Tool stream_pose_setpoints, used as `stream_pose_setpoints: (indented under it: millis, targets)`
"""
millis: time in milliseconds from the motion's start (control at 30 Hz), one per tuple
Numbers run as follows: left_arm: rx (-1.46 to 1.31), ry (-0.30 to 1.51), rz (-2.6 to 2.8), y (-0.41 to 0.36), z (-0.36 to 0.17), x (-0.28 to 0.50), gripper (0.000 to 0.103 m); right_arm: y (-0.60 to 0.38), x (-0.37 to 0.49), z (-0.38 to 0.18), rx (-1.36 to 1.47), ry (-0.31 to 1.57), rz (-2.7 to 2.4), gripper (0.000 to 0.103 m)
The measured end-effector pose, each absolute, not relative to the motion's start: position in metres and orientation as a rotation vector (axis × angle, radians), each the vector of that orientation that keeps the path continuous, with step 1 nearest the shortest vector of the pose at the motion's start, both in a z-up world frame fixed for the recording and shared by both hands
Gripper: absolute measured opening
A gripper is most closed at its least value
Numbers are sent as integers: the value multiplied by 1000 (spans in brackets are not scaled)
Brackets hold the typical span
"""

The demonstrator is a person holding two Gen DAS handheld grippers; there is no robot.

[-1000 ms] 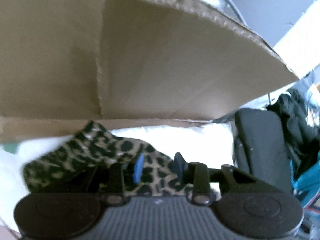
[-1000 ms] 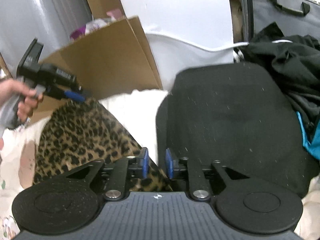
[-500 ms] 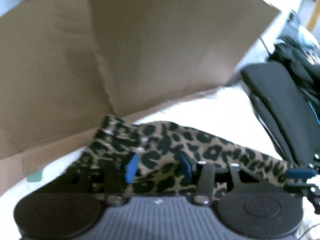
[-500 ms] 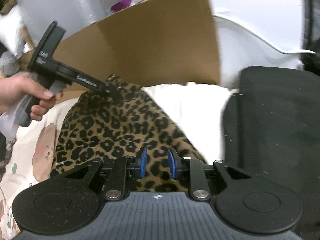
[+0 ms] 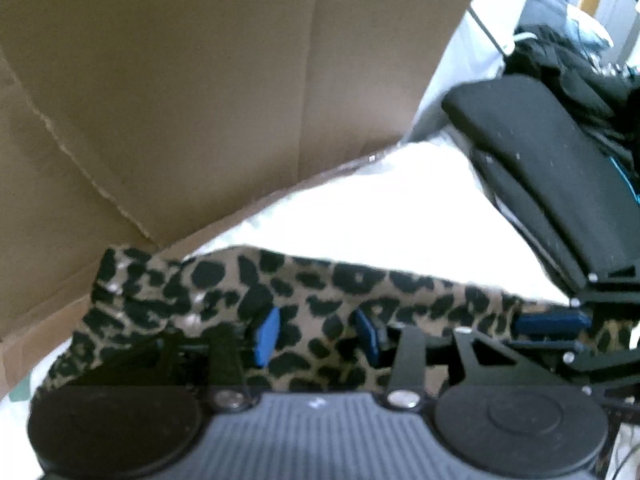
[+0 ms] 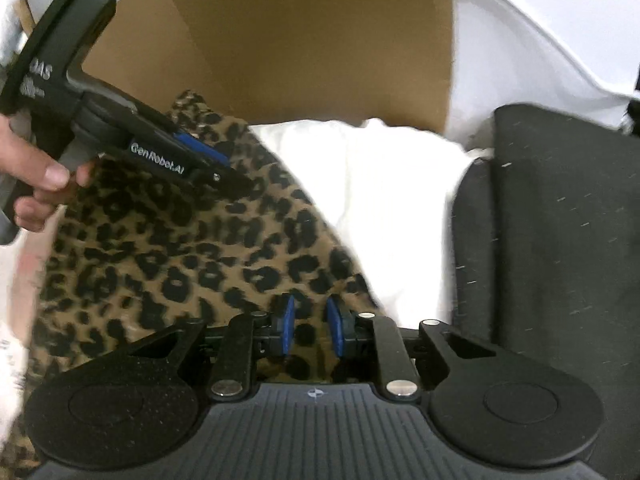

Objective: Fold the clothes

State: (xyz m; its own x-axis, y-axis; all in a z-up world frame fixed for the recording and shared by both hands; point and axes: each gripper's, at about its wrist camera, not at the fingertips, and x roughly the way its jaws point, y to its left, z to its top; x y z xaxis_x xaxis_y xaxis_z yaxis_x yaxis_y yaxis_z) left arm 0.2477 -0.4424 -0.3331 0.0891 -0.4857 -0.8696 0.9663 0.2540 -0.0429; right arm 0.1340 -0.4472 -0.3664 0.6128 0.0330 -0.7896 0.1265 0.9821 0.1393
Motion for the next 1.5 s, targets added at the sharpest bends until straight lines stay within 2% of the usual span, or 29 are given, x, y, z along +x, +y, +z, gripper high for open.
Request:
stream_pose_setpoints:
  millis: [67,433,467,500,567,1067,1500]
  targets:
    - [639,916,-1202,-447,-338,243,44,-450,132,-366,180,914,-81,15]
    - [591,885,-1204,-448,-336,230,47,-453,127,-364,141,937,-134,15]
    - [593,884,-1210,-448,-333,231,45,-453,128,-364,145,937,-136,15]
    - [594,883,-1215,-447,-329,231,35,-453,128,-364,148,935,-137,15]
    - [597,881,-1226,-445,-323,231,26,-454,126,-365,146,930,-135,15]
    - [608,901,-1148,-380,-284,253,29,-457,127,-366,178,920,-134,15]
    - [602,982,-1037,-367,-339,270,29,-462,130,-367,175,920,-113,15]
